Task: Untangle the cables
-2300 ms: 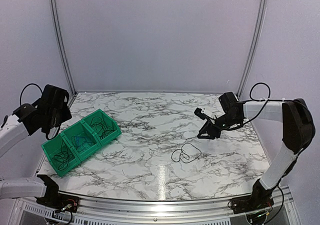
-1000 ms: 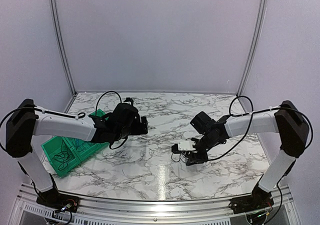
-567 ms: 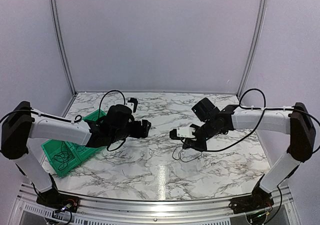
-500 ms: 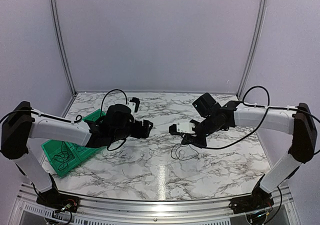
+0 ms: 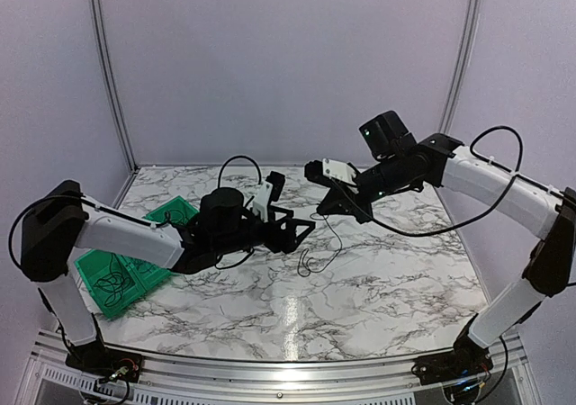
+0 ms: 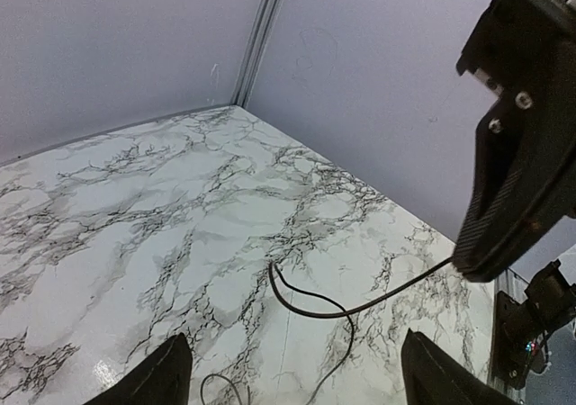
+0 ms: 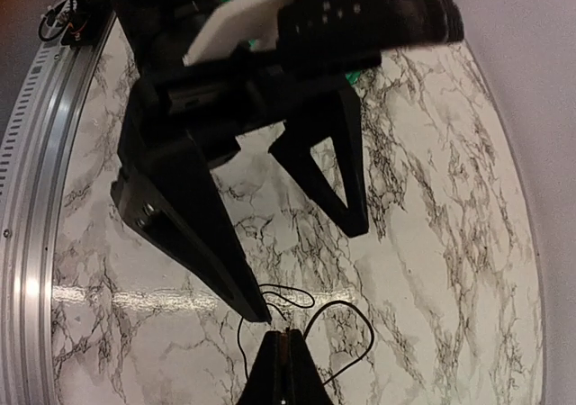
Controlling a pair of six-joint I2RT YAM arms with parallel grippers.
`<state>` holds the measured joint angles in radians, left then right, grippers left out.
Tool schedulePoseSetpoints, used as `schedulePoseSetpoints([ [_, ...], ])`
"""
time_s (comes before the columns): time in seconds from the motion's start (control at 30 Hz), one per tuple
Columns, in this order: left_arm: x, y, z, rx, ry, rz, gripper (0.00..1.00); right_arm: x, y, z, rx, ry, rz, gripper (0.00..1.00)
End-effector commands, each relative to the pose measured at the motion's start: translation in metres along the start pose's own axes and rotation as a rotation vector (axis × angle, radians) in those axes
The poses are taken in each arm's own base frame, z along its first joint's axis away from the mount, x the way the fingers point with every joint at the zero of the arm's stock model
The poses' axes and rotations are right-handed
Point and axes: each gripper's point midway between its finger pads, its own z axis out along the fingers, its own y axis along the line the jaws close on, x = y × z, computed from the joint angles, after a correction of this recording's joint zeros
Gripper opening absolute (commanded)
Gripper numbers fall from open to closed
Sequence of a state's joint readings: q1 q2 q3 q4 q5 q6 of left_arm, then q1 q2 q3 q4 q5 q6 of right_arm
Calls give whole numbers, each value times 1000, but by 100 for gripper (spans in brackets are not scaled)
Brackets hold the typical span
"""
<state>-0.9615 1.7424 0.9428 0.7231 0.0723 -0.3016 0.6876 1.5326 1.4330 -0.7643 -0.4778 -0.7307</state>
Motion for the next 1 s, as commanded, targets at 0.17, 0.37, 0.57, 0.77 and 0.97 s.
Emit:
schedulePoseSetpoints([
  [0.17,-5,-11,36,104,-104,-60,83,-45,-1,-39,-12,-115,6,0],
  [0.37,-3,-24,54,193,-137,-86,79,-63,-5,-47,-16,-164,7,0],
  [0.57,20,-29,73,257,-106,-90,72,-81,-14,-67,27,-206,-15,0],
  [0.77,58,-38,84,347,-57,-152,35,-103,-43,-108,118,-287,-13,0],
  [0.97,95,-40,84,353,9,-178,17,-118,-77,-152,245,-340,-25,0],
])
